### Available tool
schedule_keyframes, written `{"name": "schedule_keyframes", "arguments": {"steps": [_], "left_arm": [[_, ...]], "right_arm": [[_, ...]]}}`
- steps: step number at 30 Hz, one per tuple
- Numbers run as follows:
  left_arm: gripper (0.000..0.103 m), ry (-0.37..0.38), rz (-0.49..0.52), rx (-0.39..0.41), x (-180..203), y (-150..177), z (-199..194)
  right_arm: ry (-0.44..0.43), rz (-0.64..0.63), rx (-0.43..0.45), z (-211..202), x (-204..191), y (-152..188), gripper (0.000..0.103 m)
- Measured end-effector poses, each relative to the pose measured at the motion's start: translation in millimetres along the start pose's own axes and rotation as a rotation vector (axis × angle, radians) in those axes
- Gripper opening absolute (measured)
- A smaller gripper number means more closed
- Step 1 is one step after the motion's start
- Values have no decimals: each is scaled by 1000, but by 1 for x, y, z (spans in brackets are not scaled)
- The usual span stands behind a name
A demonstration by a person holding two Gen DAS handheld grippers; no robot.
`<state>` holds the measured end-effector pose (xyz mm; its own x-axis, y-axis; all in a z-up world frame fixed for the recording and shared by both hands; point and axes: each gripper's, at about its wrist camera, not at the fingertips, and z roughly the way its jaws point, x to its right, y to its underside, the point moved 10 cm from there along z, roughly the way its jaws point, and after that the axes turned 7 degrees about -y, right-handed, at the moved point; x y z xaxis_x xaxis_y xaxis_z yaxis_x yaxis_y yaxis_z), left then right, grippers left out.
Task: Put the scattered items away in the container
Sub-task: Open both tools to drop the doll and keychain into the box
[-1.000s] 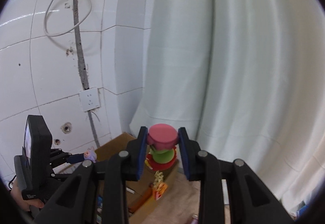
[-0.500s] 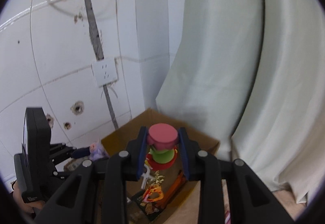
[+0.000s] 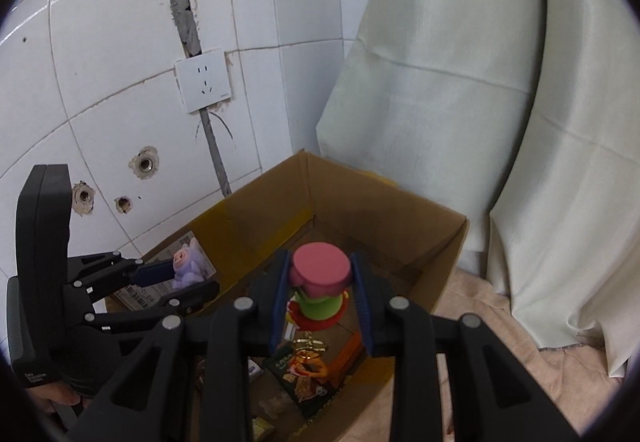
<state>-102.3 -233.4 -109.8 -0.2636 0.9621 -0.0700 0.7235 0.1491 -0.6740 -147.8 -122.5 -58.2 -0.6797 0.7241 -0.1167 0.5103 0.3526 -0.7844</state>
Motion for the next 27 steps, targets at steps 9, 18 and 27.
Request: {"name": "schedule_keyframes", "arguments": {"steps": [9,18,27], "left_arm": [[39,-25,18,-19,-2,-4,4],[103,-12,10,-7,3,-12,-3],[103,27,27,53,33,-22,-29]], "right_arm": [[41,-14,65,-13,4,-14,86],[95,34,127,-39,23,-22,102],[124,147,160,-86,67,-11,103]]}}
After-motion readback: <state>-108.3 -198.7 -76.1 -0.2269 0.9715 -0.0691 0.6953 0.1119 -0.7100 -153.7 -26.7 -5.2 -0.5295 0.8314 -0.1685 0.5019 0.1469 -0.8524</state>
